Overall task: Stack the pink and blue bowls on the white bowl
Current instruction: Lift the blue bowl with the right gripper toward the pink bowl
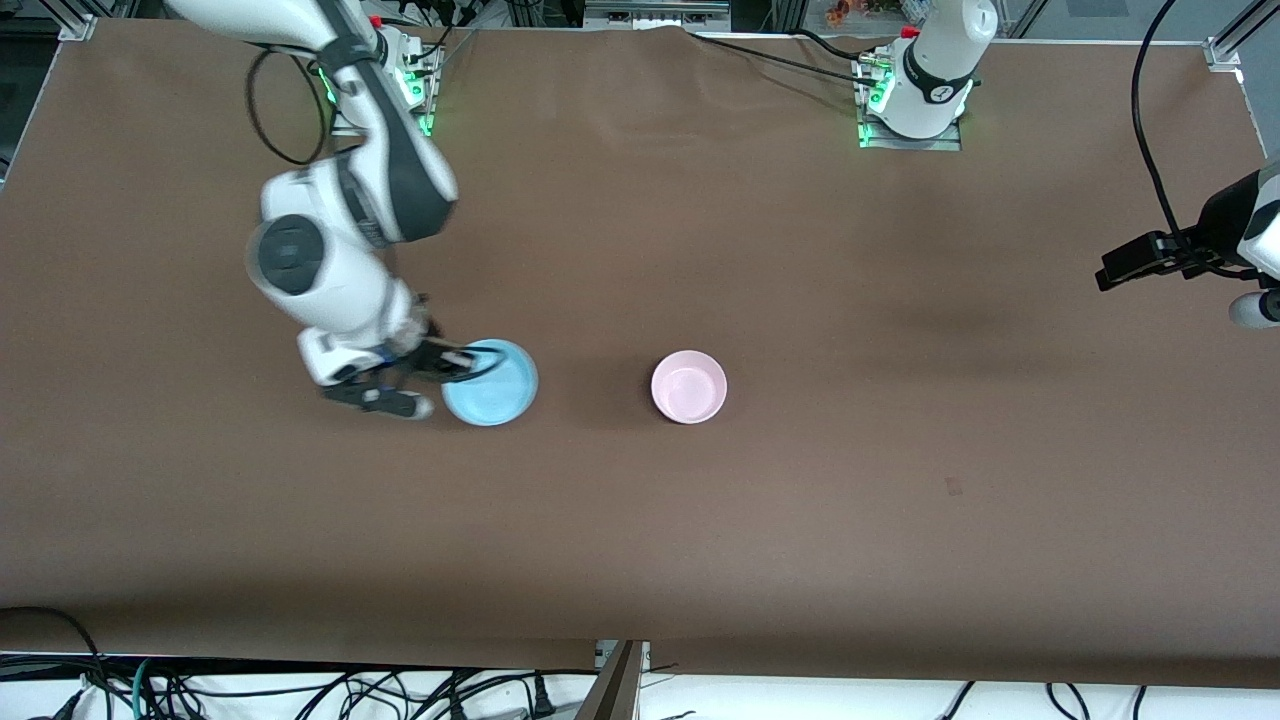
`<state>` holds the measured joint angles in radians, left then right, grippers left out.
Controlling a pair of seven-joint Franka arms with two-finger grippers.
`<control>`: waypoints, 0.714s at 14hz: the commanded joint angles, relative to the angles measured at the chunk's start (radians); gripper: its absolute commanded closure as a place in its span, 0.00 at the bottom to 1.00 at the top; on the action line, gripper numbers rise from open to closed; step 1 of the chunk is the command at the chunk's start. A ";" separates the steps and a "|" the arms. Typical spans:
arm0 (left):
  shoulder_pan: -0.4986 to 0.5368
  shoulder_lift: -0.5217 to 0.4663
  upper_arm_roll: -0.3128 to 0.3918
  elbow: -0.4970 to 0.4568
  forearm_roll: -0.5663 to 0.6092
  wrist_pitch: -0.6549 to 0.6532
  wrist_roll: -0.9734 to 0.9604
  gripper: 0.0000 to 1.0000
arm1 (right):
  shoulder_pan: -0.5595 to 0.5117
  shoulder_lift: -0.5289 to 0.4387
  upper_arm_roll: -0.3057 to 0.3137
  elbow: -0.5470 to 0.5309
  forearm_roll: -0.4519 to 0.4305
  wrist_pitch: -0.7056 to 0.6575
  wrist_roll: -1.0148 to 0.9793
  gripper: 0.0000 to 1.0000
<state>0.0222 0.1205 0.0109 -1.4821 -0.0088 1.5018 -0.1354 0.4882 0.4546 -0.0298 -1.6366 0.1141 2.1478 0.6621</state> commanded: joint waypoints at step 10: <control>0.013 -0.018 0.006 -0.001 0.009 -0.040 0.057 0.00 | 0.277 0.306 -0.012 0.322 -0.051 0.130 0.471 1.00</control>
<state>0.0275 0.0997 0.0177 -1.4845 -0.0087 1.4691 -0.1071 0.7478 0.6830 -0.0306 -1.4072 0.0762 2.2564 1.0898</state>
